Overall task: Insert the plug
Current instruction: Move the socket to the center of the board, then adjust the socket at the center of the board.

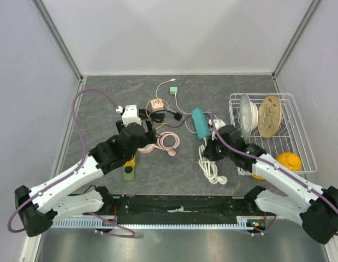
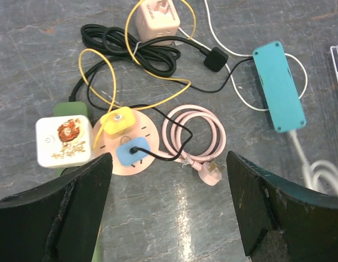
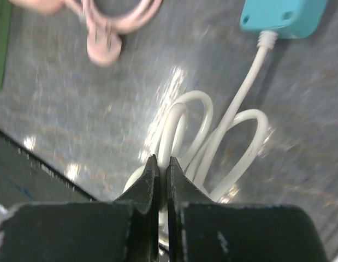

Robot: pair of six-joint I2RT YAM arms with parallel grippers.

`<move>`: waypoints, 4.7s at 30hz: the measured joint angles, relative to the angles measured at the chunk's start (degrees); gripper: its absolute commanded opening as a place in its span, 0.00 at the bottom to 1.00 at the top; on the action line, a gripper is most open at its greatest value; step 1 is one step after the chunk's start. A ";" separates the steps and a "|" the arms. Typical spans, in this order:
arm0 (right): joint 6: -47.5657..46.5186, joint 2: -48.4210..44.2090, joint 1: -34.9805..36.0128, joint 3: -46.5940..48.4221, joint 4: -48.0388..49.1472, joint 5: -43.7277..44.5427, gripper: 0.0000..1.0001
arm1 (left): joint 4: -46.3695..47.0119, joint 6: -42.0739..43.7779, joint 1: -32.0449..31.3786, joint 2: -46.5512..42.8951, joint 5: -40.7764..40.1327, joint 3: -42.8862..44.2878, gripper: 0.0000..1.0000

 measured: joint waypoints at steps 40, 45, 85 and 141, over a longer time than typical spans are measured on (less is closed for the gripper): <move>12.87 12.17 -10.80 -1.07 12.87 2.19 0.89 | 0.52 2.49 9.11 13.66 9.22 8.83 0.91; 17.05 16.41 -11.04 -4.94 19.85 0.13 0.88 | 0.11 2.95 9.38 13.49 10.08 8.83 0.91; 3.67 21.92 9.44 0.92 19.61 11.45 0.57 | -1.57 2.67 11.08 15.37 20.70 8.81 0.91; 9.31 8.59 15.63 -9.40 35.60 15.78 0.00 | 12.90 -24.13 11.93 38.60 53.70 12.24 0.59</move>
